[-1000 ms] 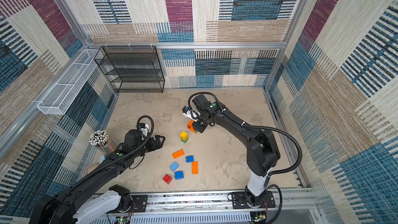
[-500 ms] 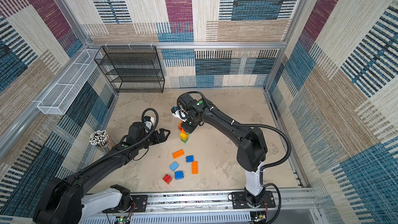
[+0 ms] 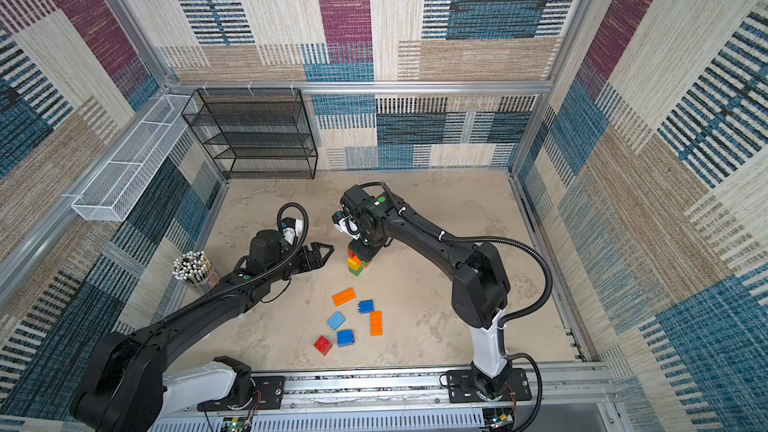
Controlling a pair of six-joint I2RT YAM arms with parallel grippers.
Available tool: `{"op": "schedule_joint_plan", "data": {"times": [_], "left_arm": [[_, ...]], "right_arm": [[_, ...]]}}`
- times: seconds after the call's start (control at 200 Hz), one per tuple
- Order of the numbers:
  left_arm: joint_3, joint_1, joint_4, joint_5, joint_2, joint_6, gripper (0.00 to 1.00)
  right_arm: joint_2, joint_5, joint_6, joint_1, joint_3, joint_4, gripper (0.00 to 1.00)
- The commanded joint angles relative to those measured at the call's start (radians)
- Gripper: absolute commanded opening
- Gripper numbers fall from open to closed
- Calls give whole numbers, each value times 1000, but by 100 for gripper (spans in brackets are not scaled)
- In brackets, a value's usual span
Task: Assemble the letter p with lego
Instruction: Assemble the lego brick with the lego brick.
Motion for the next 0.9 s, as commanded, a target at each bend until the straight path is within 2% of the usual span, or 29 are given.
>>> {"op": "schedule_joint_plan", "data": {"times": [0.0, 0.897], "left_arm": [[8, 0, 35, 12, 4, -3, 87], [36, -12, 43, 23, 36, -9, 87]], "right_arm": [[5, 4, 13, 6, -5, 10, 17], [-8, 50, 39, 24, -50, 27, 17]]}}
